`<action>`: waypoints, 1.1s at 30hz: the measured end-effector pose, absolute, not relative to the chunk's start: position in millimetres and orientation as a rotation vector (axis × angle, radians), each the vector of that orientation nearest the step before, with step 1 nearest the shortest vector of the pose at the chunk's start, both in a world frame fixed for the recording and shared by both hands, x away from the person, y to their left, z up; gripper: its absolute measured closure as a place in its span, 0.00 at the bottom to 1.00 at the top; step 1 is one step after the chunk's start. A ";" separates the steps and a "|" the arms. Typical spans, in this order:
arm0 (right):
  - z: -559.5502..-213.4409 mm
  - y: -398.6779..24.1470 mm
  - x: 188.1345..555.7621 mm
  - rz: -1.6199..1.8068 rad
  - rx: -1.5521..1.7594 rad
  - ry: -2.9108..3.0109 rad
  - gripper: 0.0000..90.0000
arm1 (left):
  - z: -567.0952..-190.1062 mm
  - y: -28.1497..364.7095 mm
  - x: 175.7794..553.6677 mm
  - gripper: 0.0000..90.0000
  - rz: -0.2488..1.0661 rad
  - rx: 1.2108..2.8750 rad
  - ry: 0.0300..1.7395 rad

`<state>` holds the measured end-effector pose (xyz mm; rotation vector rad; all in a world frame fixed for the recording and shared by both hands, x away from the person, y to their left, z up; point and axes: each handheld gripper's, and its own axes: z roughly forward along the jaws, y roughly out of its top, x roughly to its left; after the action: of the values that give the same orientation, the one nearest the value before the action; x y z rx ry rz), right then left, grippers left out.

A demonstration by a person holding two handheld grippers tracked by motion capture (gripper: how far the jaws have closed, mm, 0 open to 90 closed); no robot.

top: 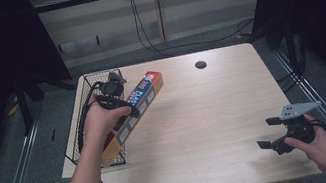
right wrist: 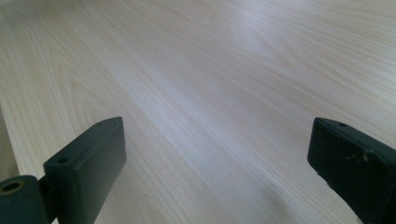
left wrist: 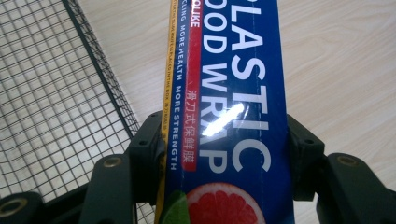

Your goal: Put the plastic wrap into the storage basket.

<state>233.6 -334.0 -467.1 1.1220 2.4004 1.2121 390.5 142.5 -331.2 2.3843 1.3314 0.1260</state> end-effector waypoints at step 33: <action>-467.0 -333.4 233.8 1.212 1.123 2.397 0.05 | -315.4 179.6 392.2 0.48 0.209 2.276 1.480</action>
<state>233.8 -333.4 -467.0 1.1233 2.3971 1.2119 392.2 179.6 -315.4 2.2760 1.4804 0.2094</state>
